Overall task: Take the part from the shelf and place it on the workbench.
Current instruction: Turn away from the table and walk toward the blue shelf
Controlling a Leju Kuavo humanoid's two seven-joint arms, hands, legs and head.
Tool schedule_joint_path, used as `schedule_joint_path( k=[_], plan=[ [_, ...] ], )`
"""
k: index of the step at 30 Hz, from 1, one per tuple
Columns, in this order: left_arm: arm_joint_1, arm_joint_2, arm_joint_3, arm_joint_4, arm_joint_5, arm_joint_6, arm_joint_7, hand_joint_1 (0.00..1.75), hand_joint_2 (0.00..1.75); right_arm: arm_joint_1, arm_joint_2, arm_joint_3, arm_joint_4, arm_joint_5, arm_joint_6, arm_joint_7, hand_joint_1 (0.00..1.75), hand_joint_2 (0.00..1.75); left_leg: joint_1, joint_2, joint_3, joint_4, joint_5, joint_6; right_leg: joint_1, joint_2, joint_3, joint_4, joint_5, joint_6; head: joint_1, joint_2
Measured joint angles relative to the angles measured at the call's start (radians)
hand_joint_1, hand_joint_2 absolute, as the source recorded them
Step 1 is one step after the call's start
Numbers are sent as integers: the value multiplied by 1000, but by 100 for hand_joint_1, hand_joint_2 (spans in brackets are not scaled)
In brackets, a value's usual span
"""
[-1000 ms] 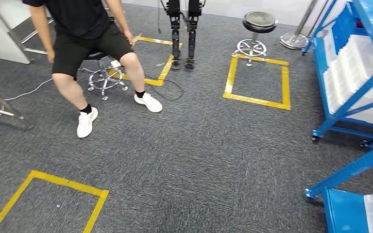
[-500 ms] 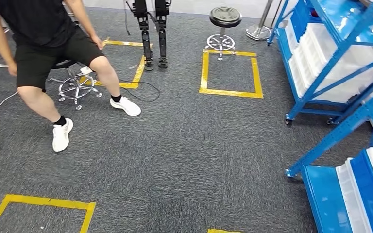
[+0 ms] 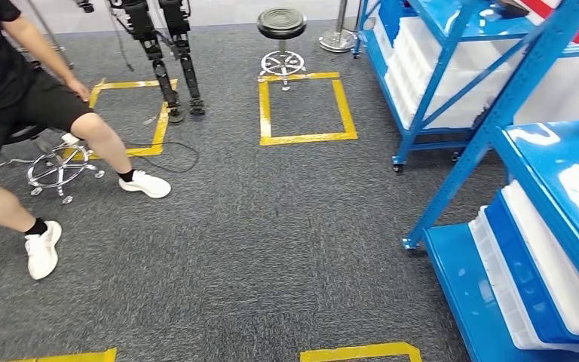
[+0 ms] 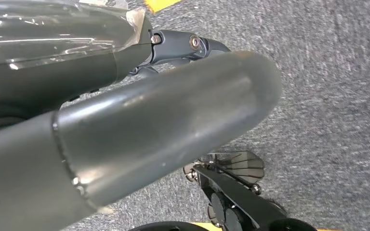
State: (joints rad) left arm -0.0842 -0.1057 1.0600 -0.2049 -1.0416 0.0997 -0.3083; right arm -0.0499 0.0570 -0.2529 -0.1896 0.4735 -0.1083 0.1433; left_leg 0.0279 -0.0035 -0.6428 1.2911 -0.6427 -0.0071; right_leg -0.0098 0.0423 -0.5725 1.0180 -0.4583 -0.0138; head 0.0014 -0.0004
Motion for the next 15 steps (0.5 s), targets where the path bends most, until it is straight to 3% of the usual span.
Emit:
schedule_joint_path(
  k=[2, 4, 5, 8, 10, 12, 14, 15],
  plan=[
    [0, -1, 0, 0, -1, 4, 0, 0, 0, 0, -1, 0, 0, 4, 0, 0, 0, 0, 3, -26, 46, -121, 80, 5, 1, 29, 2, 2, 0, 1, 0, 0],
    [0, -2, 0, 0, -2, 6, 0, 0, 0, -2, -1, 0, 0, 8, 0, 0, 0, 0, 4, -64, 88, -229, 128, 9, 6, 53, -3, 8, -1, 6, 0, 0],
    [0, -3, 0, 0, -2, 7, 0, 0, 0, -2, -1, 0, 0, 10, 0, 0, 0, 0, 2, -73, 94, -249, 133, 12, 7, 62, -8, 9, 0, 12, 1, 0],
    [-3, -4, 0, 0, -4, 8, 1, 0, 0, 1, -1, 0, 0, 12, 0, 0, 0, 0, -8, -54, 96, -256, 134, 24, 3, 85, -22, 5, 5, 29, 0, 0],
    [-4, -7, 0, 0, -6, 8, 0, 0, 0, 3, -3, 0, 0, 15, 0, 0, 0, 0, -6, -35, 102, -271, 144, 38, 4, 52, -38, 32, -10, 31, 2, 0],
    [-3, -9, -1, 0, -8, 8, -1, 0, 0, 2, -5, 0, 0, 17, 0, -1, 0, 0, -5, -5, 106, -284, 153, 51, 4, -3, -85, 129, -59, 26, 5, 0],
    [-1, -8, -1, 0, -8, 9, -1, 0, 0, 0, -5, 0, 0, 18, 0, -1, 0, 0, -7, 24, 105, -284, 152, 53, -4, -25, -147, 252, -109, 29, 6, 0],
    [-1, -9, -1, 0, -8, 9, -1, 0, 0, 1, -6, 0, 0, 18, 0, -1, 0, 0, -8, 38, 104, -283, 151, 52, -9, -29, -161, 282, -116, 36, 6, 0]
  ],
)
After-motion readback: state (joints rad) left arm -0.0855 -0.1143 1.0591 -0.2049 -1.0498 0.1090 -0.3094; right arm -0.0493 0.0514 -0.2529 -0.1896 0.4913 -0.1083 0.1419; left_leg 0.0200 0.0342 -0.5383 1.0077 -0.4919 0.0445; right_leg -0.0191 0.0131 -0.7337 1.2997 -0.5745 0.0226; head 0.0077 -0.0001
